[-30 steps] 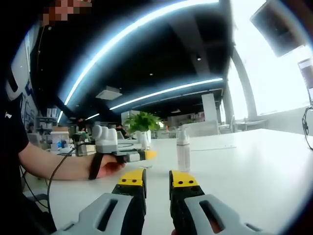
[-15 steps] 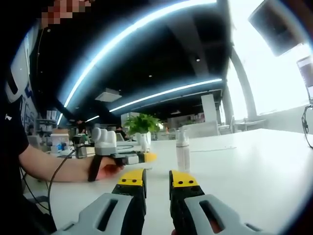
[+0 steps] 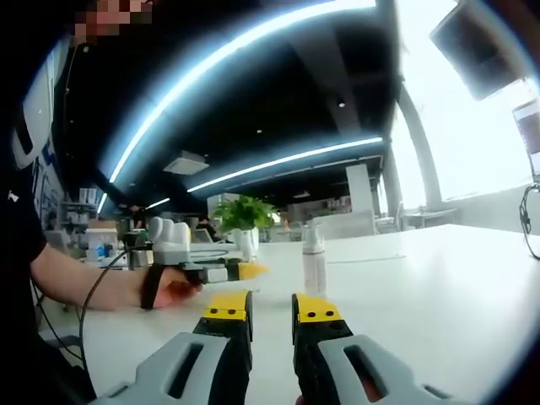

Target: Clamp pump bottle remove cover press pump head put on cover

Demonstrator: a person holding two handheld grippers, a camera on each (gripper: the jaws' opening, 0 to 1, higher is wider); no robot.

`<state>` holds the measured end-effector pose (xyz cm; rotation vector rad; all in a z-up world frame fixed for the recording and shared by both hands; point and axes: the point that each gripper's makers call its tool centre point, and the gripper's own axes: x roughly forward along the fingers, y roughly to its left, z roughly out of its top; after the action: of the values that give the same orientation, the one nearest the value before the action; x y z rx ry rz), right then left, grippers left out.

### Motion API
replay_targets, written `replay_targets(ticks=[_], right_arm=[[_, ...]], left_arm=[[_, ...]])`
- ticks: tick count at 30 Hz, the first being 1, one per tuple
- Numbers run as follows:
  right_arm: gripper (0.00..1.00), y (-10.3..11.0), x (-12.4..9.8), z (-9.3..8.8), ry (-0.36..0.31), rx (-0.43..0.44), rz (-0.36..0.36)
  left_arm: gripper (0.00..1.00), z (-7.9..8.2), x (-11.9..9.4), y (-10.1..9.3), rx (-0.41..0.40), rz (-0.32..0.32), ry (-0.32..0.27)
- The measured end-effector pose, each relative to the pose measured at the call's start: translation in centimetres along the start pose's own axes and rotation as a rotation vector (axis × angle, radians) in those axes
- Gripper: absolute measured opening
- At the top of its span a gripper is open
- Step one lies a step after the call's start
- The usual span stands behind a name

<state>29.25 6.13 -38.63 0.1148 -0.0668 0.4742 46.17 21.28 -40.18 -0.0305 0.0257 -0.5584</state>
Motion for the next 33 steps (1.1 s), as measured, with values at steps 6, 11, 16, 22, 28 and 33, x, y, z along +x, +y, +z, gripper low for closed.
replay_targets(ticks=[6, 11, 16, 22, 28, 33], right_arm=[[0.14, 0.1, 0.0, 0.0, 0.001, -0.003, 0.002], [0.14, 0.0, 0.0, 0.1, -0.003, -0.001, -0.001], [0.14, 0.1, 0.0, 0.1, -0.002, -0.005, 0.003], [0.14, 0.3, 0.0, 0.1, -0.001, -0.010, 0.006], [0.14, 0.5, 0.0, 0.2, -0.003, -0.014, 0.009], [0.14, 0.6, -0.1, 0.2, -0.006, -0.022, 0.012]], left_arm=[[0.38, 1.4, -1.6, -1.0, -0.006, -0.027, -0.027], [0.38, 2.2, -3.2, -1.4, 0.005, -0.036, -0.035], [0.37, 2.7, -4.6, -1.4, -0.031, -0.043, -0.040], [0.37, 3.2, -6.1, -1.7, -0.031, -0.062, -0.051], [0.37, 3.9, -7.8, -2.5, -0.035, -0.117, -0.061], [0.37, 4.0, -9.0, -2.9, -0.029, -0.138, -0.069]])
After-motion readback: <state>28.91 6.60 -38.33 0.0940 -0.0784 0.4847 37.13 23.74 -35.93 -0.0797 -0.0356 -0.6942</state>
